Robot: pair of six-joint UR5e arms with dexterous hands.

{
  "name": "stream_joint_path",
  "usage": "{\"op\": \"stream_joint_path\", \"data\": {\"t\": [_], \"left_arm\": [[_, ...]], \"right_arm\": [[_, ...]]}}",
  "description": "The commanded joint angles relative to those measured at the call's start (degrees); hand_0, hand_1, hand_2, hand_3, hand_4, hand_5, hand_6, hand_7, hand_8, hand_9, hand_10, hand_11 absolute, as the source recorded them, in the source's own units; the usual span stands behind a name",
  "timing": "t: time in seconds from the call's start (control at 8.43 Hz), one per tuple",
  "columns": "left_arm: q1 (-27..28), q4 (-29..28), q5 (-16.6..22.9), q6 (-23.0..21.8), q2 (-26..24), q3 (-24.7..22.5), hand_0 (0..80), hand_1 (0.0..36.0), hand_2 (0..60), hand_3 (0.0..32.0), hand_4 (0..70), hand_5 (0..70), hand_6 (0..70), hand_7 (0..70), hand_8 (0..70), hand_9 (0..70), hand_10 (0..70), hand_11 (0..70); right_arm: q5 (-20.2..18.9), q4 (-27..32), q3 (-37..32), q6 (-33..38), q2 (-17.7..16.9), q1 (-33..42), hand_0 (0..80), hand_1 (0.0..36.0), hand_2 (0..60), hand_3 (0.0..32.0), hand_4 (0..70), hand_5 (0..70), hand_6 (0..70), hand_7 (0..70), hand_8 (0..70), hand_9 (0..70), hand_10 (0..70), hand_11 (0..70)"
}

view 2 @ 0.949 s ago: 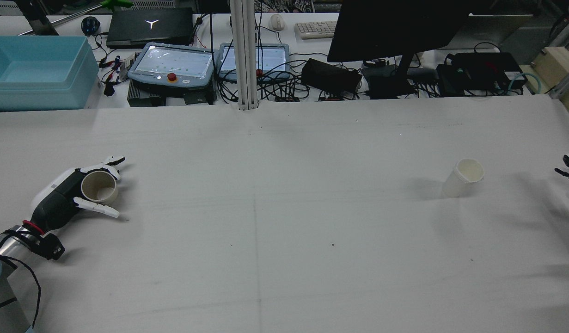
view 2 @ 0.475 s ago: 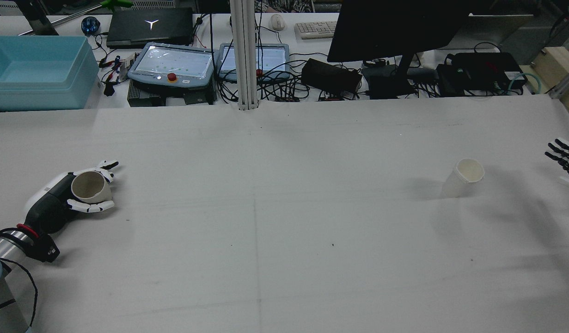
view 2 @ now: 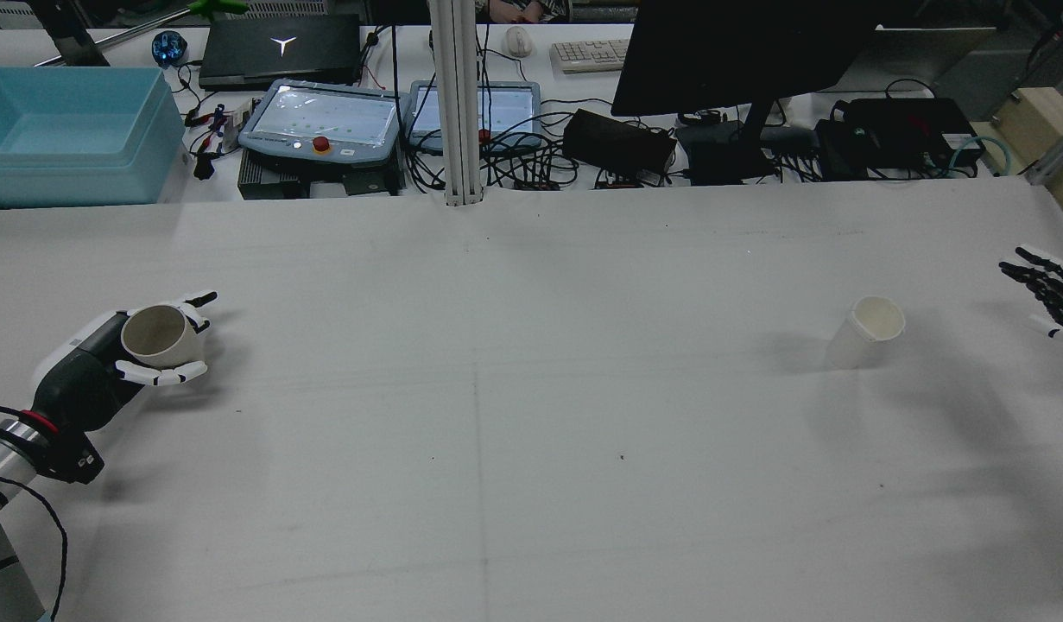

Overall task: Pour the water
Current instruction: 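Close the left hand fingers around the beige cup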

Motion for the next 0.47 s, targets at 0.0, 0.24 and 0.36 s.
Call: {"op": "stream_joint_path", "data": {"t": [0.0, 0.24, 0.36], "left_arm": [[-0.32, 2.42, -0.01, -1.06, 1.64, -5.20, 80.0, 36.0, 60.0, 0.0, 70.0, 70.0, 16.3, 15.4, 2.9, 1.6, 6.9, 13.9], [-0.41, 4.89, 0.17, -1.24, 2.35, -8.47, 80.0, 36.0, 60.0, 0.0, 70.0, 70.0, 15.7, 14.6, 2.8, 1.5, 7.0, 14.0], [-0.41, 4.98, 0.17, -1.24, 2.35, -8.47, 80.0, 36.0, 60.0, 0.0, 70.0, 70.0, 16.1, 15.0, 2.8, 1.6, 6.7, 13.6]], "right_arm": [[-0.19, -0.06, -0.34, -5.91, 2.02, -1.03, 57.7, 28.9, 28.3, 0.0, 7.3, 10.1, 19.5, 18.3, 12.8, 15.4, 0.0, 0.0], [-0.10, -0.23, -1.74, -7.43, 5.63, -5.23, 56.0, 27.1, 27.2, 0.0, 8.7, 9.4, 18.3, 14.4, 11.8, 13.2, 0.0, 0.0], [0.07, -0.58, -1.57, -9.26, 6.16, -6.90, 56.3, 27.2, 26.9, 0.0, 10.1, 9.0, 16.6, 9.5, 8.5, 7.7, 0.0, 0.0]]}}
